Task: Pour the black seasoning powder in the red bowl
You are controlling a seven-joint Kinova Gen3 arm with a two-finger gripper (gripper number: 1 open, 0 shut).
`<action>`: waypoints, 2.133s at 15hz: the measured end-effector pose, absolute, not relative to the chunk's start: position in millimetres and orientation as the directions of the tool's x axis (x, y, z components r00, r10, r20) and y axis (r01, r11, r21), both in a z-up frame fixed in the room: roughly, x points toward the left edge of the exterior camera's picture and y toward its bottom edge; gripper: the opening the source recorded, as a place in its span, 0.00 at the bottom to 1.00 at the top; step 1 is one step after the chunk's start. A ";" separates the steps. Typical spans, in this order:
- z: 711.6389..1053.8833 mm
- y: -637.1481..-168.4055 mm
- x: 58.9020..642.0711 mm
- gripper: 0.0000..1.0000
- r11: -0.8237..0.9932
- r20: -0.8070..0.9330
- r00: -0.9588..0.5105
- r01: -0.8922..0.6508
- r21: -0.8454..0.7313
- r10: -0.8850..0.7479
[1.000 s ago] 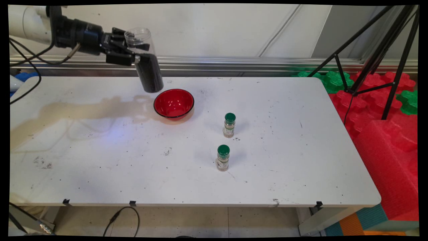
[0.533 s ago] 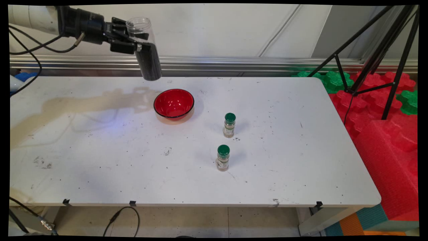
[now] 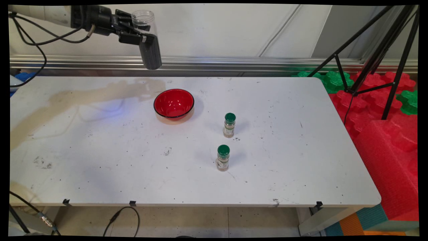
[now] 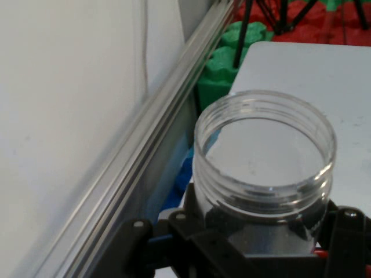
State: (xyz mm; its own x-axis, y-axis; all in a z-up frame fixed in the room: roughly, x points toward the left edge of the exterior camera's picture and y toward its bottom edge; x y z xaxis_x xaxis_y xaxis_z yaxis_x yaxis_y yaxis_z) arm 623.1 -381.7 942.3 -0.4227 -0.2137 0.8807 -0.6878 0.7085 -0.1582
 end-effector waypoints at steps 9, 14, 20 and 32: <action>930.6 -417.5 623.1 0.00 0.703 0.851 -0.493 -0.670 -0.238 -0.182; 922.5 -430.6 620.8 0.00 0.728 0.842 -0.522 -0.629 -0.274 -0.135; 905.4 -452.8 617.4 0.00 0.775 0.834 -0.549 -0.550 -0.312 -0.054; 876.8 -485.1 611.3 0.00 0.833 0.796 -0.597 -0.388 -0.395 0.099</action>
